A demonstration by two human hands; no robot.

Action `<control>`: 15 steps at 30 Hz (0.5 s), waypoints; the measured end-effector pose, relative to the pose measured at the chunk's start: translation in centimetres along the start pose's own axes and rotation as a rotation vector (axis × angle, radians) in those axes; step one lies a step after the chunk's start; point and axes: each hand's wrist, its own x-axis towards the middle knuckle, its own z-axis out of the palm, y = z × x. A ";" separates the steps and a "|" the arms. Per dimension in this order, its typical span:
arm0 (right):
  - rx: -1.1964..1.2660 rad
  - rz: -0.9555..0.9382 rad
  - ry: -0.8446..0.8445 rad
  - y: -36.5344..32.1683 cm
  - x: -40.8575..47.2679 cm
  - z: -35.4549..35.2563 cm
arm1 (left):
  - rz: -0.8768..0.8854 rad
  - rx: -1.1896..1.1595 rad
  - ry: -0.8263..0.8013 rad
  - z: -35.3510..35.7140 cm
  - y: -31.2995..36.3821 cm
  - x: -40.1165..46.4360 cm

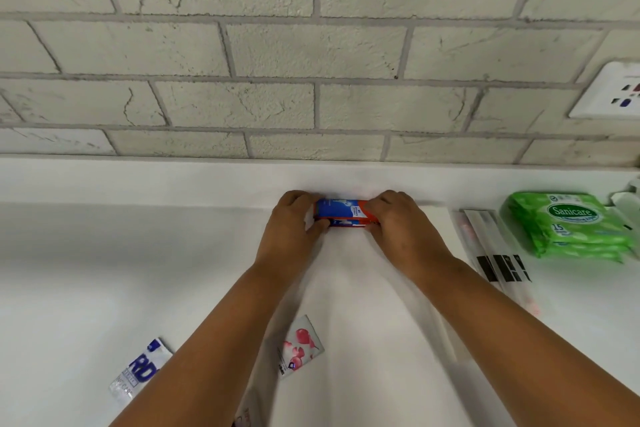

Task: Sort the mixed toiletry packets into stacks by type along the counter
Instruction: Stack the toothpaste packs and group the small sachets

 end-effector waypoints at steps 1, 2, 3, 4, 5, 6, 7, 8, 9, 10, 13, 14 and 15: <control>0.021 -0.001 0.026 -0.6 -0.5 -0.2 | 0.004 0.000 0.026 -0.7 0.2 -0.4; 0.050 -0.002 0.047 -1.3 -1.1 -0.4 | 0.002 0.002 0.046 -1.4 0.3 -1.0; 0.085 -0.004 0.055 -2.2 -1.9 -0.6 | -0.017 0.008 0.052 -2.2 0.4 -1.8; 0.124 -0.008 0.054 -3.1 -2.9 -0.8 | -0.045 0.018 0.042 -3.0 0.4 -2.8; 0.165 -0.014 0.044 -4.1 -3.9 -0.8 | -0.076 0.035 0.017 -3.7 0.4 -3.9; 0.202 -0.025 0.027 -5.0 -4.9 -0.7 | -0.100 0.058 -0.017 -4.6 0.4 -5.3; 0.227 -0.032 -0.003 -5.7 -5.9 -0.5 | -0.119 0.077 -0.051 -5.2 0.3 -6.5; 0.249 -0.039 -0.041 -6.4 -6.8 -0.2 | -0.132 0.091 -0.077 -5.8 0.3 -7.8; 0.272 -0.043 -0.082 -7.1 -7.7 0.0 | -0.142 0.102 -0.100 -6.4 0.3 -9.1; 0.299 -0.045 -0.124 -7.8 -8.5 0.3 | -0.149 0.114 -0.123 -6.9 0.3 -10.3; 0.316 -0.070 -0.224 -9.8 -10.3 0.9 | -0.189 0.142 -0.166 -7.8 0.5 -13.5; 0.294 -0.093 -0.232 -10.3 -10.6 1.0 | -0.205 0.145 -0.174 -7.9 0.6 -14.2; 0.266 -0.117 -0.233 -10.8 -10.8 1.1 | -0.225 0.149 -0.185 -8.0 0.7 -14.9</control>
